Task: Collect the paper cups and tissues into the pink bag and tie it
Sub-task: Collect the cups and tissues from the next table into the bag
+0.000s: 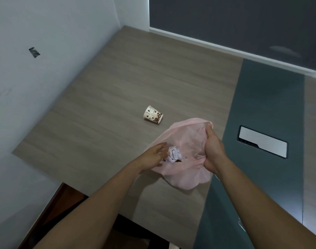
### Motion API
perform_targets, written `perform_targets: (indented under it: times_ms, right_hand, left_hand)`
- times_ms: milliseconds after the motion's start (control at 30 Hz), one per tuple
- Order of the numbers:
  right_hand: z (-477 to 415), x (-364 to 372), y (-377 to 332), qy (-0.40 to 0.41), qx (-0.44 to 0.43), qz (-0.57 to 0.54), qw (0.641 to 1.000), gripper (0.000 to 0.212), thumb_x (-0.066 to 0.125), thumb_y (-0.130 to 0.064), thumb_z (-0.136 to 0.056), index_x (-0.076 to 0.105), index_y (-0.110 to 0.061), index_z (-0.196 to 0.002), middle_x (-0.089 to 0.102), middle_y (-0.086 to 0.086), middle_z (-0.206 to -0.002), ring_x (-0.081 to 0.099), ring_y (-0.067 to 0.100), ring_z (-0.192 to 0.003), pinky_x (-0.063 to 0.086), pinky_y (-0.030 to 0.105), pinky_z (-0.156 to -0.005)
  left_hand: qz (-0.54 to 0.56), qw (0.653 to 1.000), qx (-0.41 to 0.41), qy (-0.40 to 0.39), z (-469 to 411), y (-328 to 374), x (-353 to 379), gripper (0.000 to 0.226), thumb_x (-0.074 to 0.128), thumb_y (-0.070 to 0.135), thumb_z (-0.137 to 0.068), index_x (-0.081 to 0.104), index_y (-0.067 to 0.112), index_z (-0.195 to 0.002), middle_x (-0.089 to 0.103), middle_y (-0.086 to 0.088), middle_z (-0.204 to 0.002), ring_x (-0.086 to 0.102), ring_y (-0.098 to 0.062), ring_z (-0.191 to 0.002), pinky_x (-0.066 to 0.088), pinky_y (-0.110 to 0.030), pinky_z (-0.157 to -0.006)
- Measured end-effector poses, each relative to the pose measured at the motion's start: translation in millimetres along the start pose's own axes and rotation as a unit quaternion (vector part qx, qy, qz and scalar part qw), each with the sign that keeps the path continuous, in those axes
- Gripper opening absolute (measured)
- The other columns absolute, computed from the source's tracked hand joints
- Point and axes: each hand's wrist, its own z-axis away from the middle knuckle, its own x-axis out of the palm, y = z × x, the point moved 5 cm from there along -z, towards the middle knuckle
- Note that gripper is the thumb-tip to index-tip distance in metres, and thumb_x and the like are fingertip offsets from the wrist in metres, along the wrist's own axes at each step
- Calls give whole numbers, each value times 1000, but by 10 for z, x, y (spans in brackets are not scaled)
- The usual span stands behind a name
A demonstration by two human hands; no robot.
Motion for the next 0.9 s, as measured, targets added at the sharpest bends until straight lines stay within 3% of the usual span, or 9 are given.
perform_targets:
  times_ms: [133,300,433,567,667,733,800,867,900]
  right_hand:
    - [-142,-49,-10,14,1,-7,1000,61,61,-71,-101,82,-16,-117,87,11,-104,86,32,-90,68,45,-67]
    - [-353,-57,-64,41,-1,-20,999,51,68,-67,-99,81,-18,-109,87,3,-94,85,24,-82,69,42,-64]
    - [-518,-31,-74,40,5,-17,999,54,72,-68,-95,79,-17,-113,87,2,-93,85,25,-82,69,43,-65]
    - [-659,-56,-43,29,8,-15,999,57,74,-69,-93,82,-16,-113,87,6,-99,86,28,-87,70,46,-69]
    - [-706,-109,-50,27,10,-11,1000,59,75,-70,-90,82,-17,-113,87,7,-101,86,28,-88,70,45,-70]
    - [-695,-145,-64,32,12,-8,999,57,77,-70,-89,82,-17,-110,87,6,-99,86,27,-86,69,43,-65]
    - [-666,-171,-63,31,7,-7,999,55,77,-69,-90,83,-17,-108,87,7,-99,86,27,-86,68,43,-63]
    - [-628,-193,-43,33,2,-6,999,54,76,-68,-92,83,-18,-109,87,7,-100,86,28,-86,69,44,-64]
    - [-594,-197,-27,35,2,-3,999,54,75,-68,-93,83,-18,-109,87,7,-99,86,28,-86,69,44,-65]
  left_hand:
    - [-23,999,22,22,-113,280,-146,26,54,13,-111,74,17,-126,79,-3,-119,76,-15,-93,58,-24,-68]
    - [7,975,83,204,-393,808,-649,21,51,14,-111,71,9,-113,79,-11,-109,71,-18,-62,50,-25,-51]
    - [-4,948,58,314,-742,923,-941,35,60,13,-108,55,5,-141,61,-15,-142,74,-35,-87,58,-39,-62]
    - [-3,951,20,309,-1076,912,-1055,72,69,19,-107,31,6,-166,33,-12,-171,66,-43,-130,60,-59,-102]
    - [65,953,11,294,-1236,892,-1022,61,63,9,-109,34,1,-162,47,-13,-149,73,-33,-88,68,-39,-65]
    - [102,954,6,283,-1279,866,-947,53,62,1,-108,38,-3,-155,54,-18,-132,61,-25,-68,58,-26,-49]
    - [122,955,-8,271,-1302,774,-895,49,65,-6,-104,47,-6,-150,61,-29,-124,59,-28,-69,60,-33,-60]
    - [106,958,-25,265,-1276,617,-875,39,67,-8,-102,60,-10,-140,68,-33,-127,64,-32,-88,63,-50,-89]
    - [100,961,-33,255,-1240,532,-859,32,67,-7,-102,65,-11,-134,70,-31,-122,63,-32,-94,60,-49,-97]
